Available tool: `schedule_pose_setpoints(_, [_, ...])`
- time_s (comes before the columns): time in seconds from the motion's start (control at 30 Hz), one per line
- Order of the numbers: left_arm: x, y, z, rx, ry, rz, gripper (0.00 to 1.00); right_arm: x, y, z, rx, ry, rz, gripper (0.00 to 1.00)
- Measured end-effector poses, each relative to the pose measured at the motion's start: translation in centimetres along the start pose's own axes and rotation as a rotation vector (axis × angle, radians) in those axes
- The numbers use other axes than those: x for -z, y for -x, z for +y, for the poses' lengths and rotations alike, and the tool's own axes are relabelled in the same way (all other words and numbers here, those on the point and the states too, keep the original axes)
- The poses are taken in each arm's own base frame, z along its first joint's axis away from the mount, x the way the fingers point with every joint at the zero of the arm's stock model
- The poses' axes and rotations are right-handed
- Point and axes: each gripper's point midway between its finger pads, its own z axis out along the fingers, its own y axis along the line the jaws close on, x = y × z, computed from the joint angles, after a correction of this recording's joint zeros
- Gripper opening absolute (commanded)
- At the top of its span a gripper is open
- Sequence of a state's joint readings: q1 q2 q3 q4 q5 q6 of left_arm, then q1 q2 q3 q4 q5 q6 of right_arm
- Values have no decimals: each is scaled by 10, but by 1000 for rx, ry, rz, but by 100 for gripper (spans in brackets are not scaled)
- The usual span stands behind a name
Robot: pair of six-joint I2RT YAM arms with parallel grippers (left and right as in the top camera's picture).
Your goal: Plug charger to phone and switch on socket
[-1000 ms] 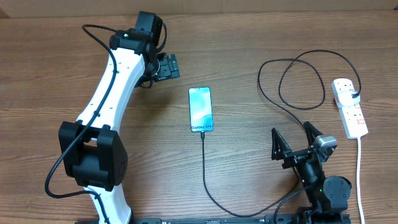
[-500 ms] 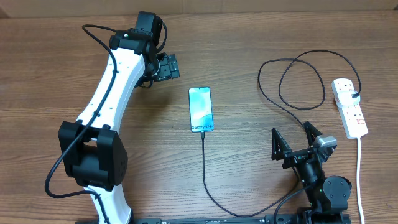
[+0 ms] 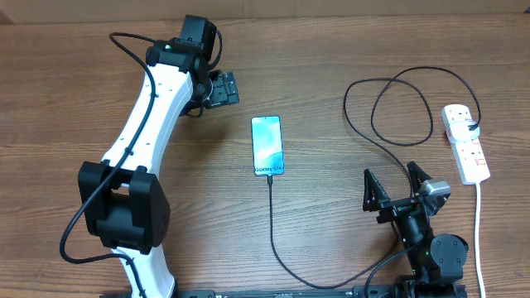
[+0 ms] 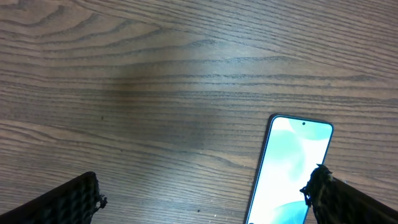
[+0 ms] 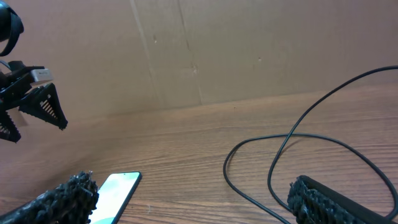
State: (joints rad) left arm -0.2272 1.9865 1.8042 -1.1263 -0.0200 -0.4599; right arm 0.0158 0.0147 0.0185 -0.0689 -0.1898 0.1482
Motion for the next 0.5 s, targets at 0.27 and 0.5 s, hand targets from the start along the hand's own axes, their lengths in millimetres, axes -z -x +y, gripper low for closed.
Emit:
schedule_pose_setpoints(0.27, [0,0,0,0,0,0,100,0,0,-1,0,-7,-2,100])
schedule_pose_setpoints(0.5, [0,0,0,0,0,0,100,0,0,-1,0,-8,-1,100])
